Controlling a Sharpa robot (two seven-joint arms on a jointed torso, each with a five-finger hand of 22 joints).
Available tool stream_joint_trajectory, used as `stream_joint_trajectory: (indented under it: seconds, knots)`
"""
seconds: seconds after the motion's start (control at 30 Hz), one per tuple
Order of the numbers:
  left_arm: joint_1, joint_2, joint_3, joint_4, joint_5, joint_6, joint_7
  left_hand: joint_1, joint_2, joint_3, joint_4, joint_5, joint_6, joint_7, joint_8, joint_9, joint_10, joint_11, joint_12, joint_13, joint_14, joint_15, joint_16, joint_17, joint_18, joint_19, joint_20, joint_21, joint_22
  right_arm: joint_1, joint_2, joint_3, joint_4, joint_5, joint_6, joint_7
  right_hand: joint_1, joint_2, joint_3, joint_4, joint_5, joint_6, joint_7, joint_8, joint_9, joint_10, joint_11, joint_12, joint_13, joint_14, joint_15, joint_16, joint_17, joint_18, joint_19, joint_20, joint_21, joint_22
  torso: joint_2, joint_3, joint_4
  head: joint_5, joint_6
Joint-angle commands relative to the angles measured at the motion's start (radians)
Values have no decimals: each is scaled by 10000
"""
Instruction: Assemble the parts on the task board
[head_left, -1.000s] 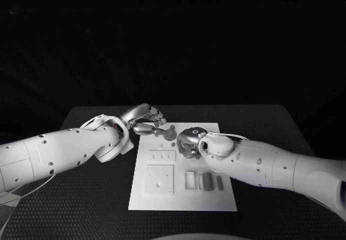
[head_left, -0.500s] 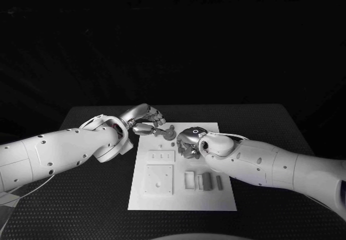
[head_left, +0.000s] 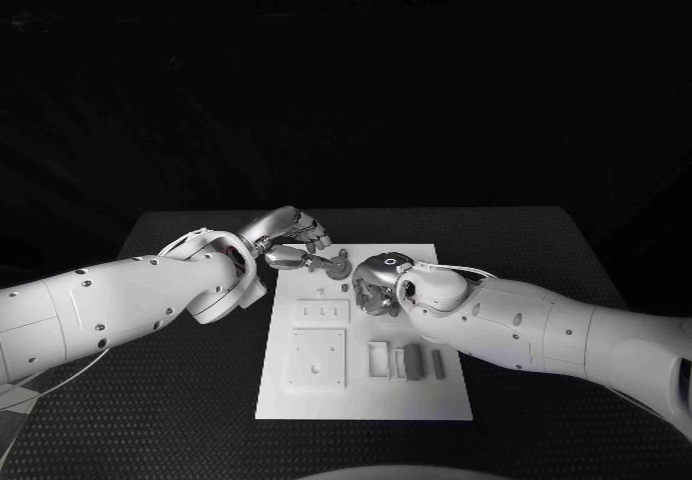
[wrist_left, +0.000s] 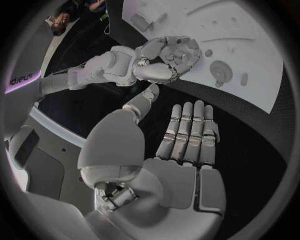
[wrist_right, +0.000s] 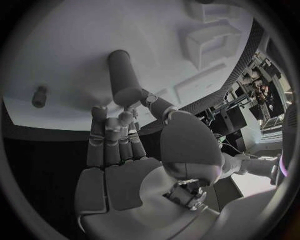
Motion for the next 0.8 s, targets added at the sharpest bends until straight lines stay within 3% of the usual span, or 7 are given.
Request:
stream_joint_trajectory:
  seconds: [0.03, 0.47, 0.8]
  knots:
    - [13, 13, 9, 35, 51, 41, -15, 48, 54, -2, 24, 46, 42, 5, 25, -13, -7, 33, 41, 16, -1, 9, -26, 17, -151, 83, -24, -45, -17, -43, 2, -31, -4, -13, 190, -121, 4, 123, -25, 46, -39, 436, 153, 119, 63, 16, -129, 32, -29, 12, -133, 68, -19, 136, 0, -34, 53, 164, 6, -4, 3, 10, -11]
    - [14, -36, 9, 42, 141, -46, 93, 88, 187, -14, -2, 50, 199, -69, 117, 12, 104, -21, 133, 59, 129, -48, 25, 76, -151, 222, -76, -27, -37, -43, 1, -31, -44, -96, 151, -197, 126, 540, -40, -86, -32, 796, -18, 377, 219, 146, -284, 27, -103, 104, -279, 76, -50, 136, 43, -79, 81, 164, -1, 2, -8, -4, -42]
    - [15, -79, 8, 71, 299, -300, -230, -2, 224, -78, 9, 49, 219, -70, 119, -12, 335, -128, 250, 105, 399, -166, 113, 149, -143, 496, -186, 25, -57, -43, -55, -31, -7, -99, -552, -240, 109, 634, -65, -129, -33, 922, -80, 473, 290, 255, -343, 45, -126, 184, -334, 98, -57, 136, 112, -96, 118, 166, -1, 13, -13, -12, 19]
